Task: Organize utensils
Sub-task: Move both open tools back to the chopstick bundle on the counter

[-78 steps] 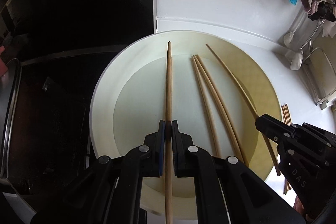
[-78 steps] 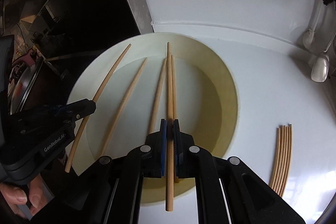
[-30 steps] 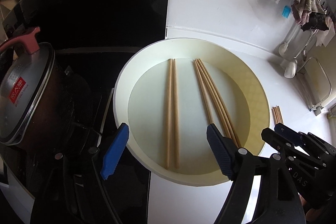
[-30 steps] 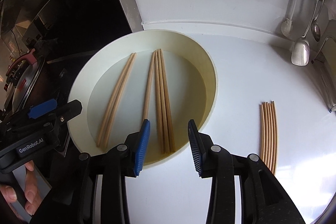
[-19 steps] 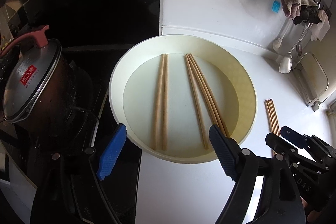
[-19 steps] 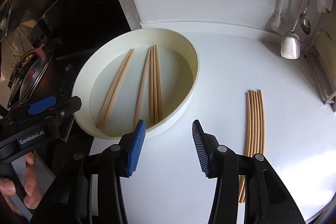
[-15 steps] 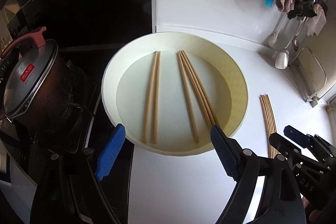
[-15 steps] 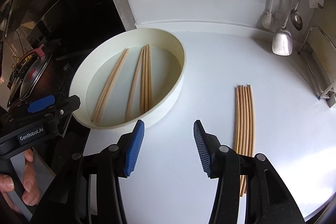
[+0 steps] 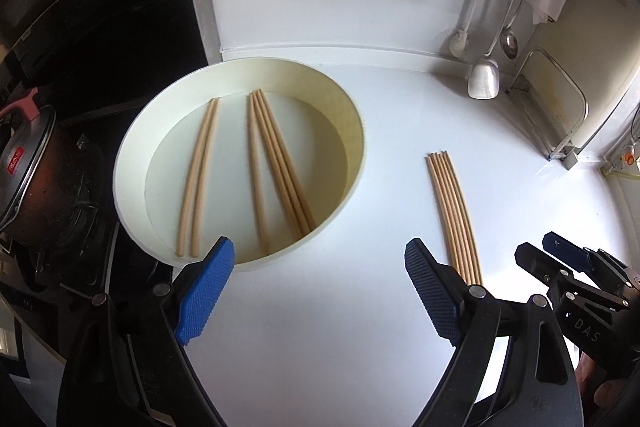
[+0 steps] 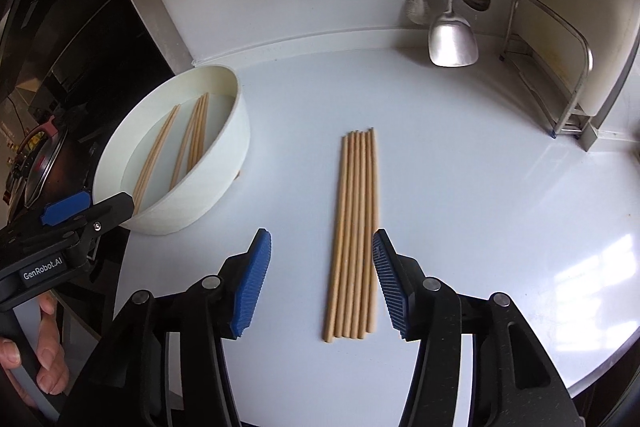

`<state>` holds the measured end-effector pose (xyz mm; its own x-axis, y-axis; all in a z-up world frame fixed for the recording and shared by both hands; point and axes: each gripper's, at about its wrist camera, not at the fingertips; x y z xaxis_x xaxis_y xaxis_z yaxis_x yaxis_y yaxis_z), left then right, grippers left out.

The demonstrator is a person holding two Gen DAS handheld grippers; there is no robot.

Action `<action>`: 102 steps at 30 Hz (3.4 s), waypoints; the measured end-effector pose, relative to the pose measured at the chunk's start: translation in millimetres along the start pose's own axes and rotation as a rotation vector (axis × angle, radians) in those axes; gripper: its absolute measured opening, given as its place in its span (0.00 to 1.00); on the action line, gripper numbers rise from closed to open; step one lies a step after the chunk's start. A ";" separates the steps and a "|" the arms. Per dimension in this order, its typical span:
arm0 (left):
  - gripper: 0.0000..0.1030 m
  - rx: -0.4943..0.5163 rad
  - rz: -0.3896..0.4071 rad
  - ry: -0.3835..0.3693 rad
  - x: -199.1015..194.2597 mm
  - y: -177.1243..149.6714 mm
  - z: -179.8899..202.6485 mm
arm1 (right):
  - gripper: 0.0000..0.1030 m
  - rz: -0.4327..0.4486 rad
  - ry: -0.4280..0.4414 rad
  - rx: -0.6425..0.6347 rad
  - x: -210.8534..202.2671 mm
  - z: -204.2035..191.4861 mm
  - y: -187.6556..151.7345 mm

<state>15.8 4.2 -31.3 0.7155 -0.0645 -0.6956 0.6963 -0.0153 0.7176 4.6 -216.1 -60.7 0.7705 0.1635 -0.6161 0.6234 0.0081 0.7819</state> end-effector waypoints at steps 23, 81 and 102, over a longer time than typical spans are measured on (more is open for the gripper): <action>0.86 -0.053 -0.031 0.011 43.7 -38.7 73.5 | 0.54 -0.024 -0.009 -0.073 46.5 81.4 -42.0; 0.86 -0.054 0.000 0.020 86.8 -67.1 90.1 | 0.54 0.031 -0.088 -0.225 85.0 75.6 -48.0; 0.86 0.020 -0.051 0.024 117.9 -79.0 110.6 | 0.54 0.049 -0.040 -0.169 76.3 95.0 -46.9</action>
<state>38.8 -112.6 -166.2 0.6807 -0.0392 -0.7315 0.7305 -0.0382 0.6819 46.8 -297.7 -153.5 0.8061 0.1284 -0.5777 0.5565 0.1677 0.8138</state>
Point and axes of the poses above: each gripper's, at about its wrist camera, not at the fingertips, and x roughly the way its jaws point, z to its right, y to its top, and after that the axes turned 13 degrees about z, right-handed
